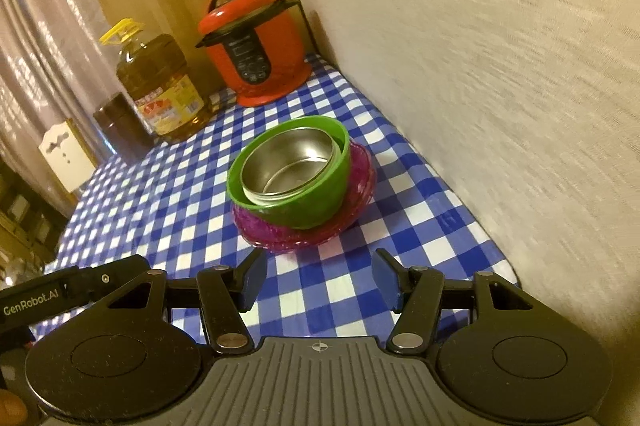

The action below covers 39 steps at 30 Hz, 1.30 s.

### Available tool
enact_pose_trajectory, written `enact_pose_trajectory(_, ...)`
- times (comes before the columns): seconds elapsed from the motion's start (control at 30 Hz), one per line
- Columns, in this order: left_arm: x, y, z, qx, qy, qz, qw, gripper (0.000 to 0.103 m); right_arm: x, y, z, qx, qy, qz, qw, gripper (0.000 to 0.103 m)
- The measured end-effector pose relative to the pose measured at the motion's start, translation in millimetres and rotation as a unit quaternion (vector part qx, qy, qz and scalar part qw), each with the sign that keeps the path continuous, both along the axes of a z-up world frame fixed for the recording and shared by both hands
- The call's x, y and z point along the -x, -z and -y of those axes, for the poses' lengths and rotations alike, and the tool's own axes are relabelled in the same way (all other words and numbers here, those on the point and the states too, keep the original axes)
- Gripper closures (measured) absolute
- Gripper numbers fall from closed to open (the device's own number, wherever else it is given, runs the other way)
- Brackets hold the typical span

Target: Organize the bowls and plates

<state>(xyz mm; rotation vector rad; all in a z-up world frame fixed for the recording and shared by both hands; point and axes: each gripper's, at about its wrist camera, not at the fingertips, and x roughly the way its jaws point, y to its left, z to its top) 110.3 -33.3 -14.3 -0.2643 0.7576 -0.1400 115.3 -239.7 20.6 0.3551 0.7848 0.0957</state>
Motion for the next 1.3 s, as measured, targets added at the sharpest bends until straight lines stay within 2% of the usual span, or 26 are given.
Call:
enact_pose_trajectory(0.2,17,-3,-6,-0.007,-0.009,0.005,0.9999,0.017,15,-8,-13,0.04,-0.021,0.014,0.999,0.045)
enact_pose_trajectory(0.3,24,-4,-6,-0.011,-0.008,0.001,0.9999,0.009,21,-9,-19,0.054,-0.031,0.018,0.998,0.044)
enact_pose_trajectory(0.43,34,-2,-5,-0.014,-0.006,-0.008,0.9999,0.009,30,-9,-24,0.059,-0.037,0.021,0.997,0.035)
enact_pose_trajectory(0.53,39,0,-7,-0.014,-0.009,-0.016,0.9997,0.009,35,-10,-25,0.06,-0.038,0.022,0.997,0.032)
enact_pose_trajectory(0.9,59,3,-9,-0.028,-0.032,-0.02,0.9989,0.01,51,-16,-27,0.082,-0.048,0.026,0.995,0.031)
enact_pose_trajectory(1.13,70,5,-2,-0.043,-0.027,-0.018,0.9986,0.009,63,-15,-32,0.108,-0.059,0.026,0.992,0.031)
enact_pose_trajectory(1.3,73,5,1,-0.058,-0.023,-0.016,0.9979,0.009,67,-13,-32,0.108,-0.063,0.024,0.992,0.031)
